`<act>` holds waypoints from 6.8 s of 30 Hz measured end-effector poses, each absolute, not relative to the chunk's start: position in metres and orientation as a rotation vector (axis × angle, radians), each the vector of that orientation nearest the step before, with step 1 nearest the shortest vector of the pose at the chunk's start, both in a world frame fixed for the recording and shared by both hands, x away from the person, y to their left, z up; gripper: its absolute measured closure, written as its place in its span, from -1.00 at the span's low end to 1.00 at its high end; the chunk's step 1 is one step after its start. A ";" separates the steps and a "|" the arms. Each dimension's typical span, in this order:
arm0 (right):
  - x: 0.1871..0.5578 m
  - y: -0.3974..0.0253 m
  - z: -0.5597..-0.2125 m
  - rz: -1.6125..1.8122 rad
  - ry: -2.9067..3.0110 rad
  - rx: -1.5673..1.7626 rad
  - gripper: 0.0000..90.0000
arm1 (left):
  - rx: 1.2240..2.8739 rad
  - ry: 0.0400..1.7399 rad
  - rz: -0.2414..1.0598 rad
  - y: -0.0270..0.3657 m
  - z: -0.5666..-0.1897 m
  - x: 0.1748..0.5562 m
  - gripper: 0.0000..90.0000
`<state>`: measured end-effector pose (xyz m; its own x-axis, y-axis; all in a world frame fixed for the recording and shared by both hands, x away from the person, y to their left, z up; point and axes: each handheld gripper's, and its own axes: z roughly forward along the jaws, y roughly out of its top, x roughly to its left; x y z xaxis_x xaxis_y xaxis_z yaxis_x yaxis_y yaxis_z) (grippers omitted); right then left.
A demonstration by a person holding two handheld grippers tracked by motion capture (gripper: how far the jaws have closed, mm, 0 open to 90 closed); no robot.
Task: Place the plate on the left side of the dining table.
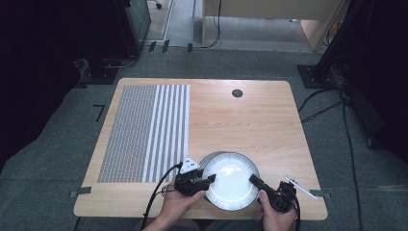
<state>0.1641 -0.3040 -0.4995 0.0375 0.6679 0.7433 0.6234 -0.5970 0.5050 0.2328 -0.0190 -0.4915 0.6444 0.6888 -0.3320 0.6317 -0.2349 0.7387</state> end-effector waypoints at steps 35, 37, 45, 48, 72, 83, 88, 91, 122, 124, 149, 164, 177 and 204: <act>0.193 -0.290 -0.483 1.686 1.455 2.272 0.84 | 1.882 1.104 0.131 0.004 -0.466 0.240 0.40; 0.196 -0.288 -0.481 1.689 1.462 2.269 0.84 | 1.875 1.110 0.133 0.007 -0.464 0.241 0.40; 0.206 -0.278 -0.472 1.700 1.482 2.264 0.84 | 1.859 1.117 0.160 0.018 -0.456 0.246 0.41; 0.210 -0.274 -0.469 1.705 1.490 2.259 0.84 | 1.848 1.123 0.165 0.022 -0.453 0.247 0.40; 0.235 -0.247 -0.458 1.714 1.533 2.249 0.84 | 1.804 1.169 0.187 0.049 -0.441 0.260 0.41; 0.246 -0.234 -0.456 1.734 1.552 2.259 0.85 | 1.768 1.200 0.205 0.064 -0.436 0.265 0.41; 0.252 -0.227 -0.454 1.748 1.560 2.265 0.84 | 1.751 1.210 0.218 0.071 -0.432 0.267 0.41; 0.257 -0.222 -0.452 1.750 1.569 2.261 0.84 | 1.742 1.218 0.228 0.076 -0.431 0.268 0.41; 0.308 -0.160 -0.438 1.768 1.724 2.207 0.84 | 1.649 1.356 0.310 0.133 -0.418 0.283 0.41; 0.312 -0.157 -0.438 1.765 1.732 2.203 0.84 | 1.651 1.361 0.320 0.135 -0.417 0.285 0.41; 0.357 -0.111 -0.434 1.710 1.814 2.195 0.84 | 1.601 1.454 0.367 0.173 -0.422 0.313 0.45; 0.390 -0.083 -0.437 1.704 1.830 2.201 0.83 | 1.581 1.513 0.414 0.194 -0.427 0.342 0.42; 0.418 -0.060 -0.468 1.644 1.870 2.199 0.83 | 1.575 1.615 0.397 0.209 -0.455 0.372 0.43; 0.459 -0.046 -0.511 1.552 1.894 2.215 0.82 | 1.564 1.762 0.412 0.208 -0.494 0.419 0.42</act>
<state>0.4586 -0.0460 -0.5111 -0.0928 0.6900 0.7179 0.8395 -0.3334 0.4289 0.4188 0.2082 -0.4944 0.0087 0.9517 -0.3068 0.7172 0.2079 0.6651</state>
